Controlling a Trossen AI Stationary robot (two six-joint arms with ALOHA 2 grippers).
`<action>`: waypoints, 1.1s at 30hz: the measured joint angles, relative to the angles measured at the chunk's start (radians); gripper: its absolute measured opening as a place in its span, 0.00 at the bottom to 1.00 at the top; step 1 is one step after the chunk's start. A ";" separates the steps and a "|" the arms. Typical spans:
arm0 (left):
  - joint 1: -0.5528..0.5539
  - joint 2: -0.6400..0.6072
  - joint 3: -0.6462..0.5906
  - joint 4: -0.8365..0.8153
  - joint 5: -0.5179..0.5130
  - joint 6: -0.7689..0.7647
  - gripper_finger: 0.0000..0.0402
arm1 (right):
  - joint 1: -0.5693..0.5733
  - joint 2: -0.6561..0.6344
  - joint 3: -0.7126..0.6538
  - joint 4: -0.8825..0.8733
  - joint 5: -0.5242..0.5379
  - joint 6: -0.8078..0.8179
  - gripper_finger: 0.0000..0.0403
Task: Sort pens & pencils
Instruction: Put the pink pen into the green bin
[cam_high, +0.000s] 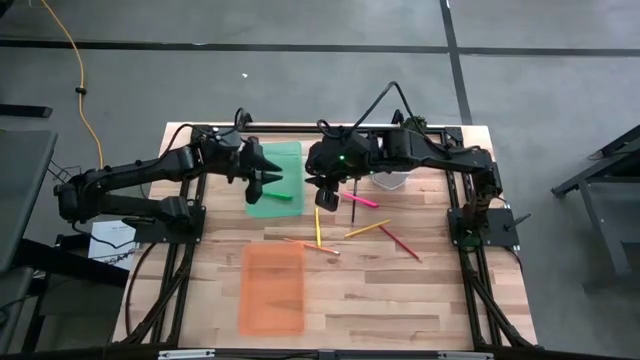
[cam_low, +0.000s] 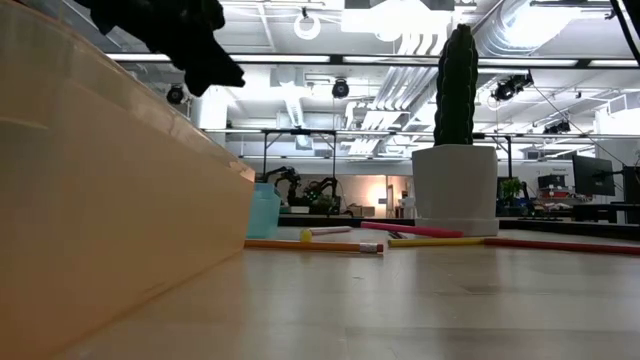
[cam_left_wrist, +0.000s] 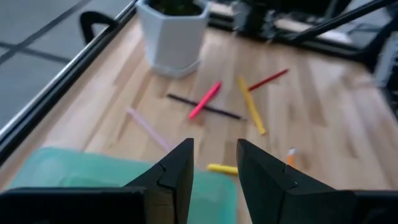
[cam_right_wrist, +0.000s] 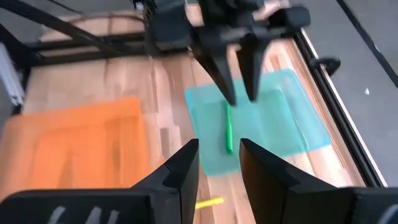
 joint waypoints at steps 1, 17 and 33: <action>0.000 0.000 0.000 0.004 0.018 -0.001 0.28 | -0.003 0.000 -0.012 -0.007 -0.003 0.001 0.27; -0.001 0.000 0.000 0.004 0.089 -0.010 0.28 | -0.015 0.001 -0.217 0.008 -0.055 0.029 0.27; -0.001 0.000 0.000 -0.003 0.091 -0.007 0.28 | -0.015 0.000 -0.360 0.072 -0.100 0.061 0.27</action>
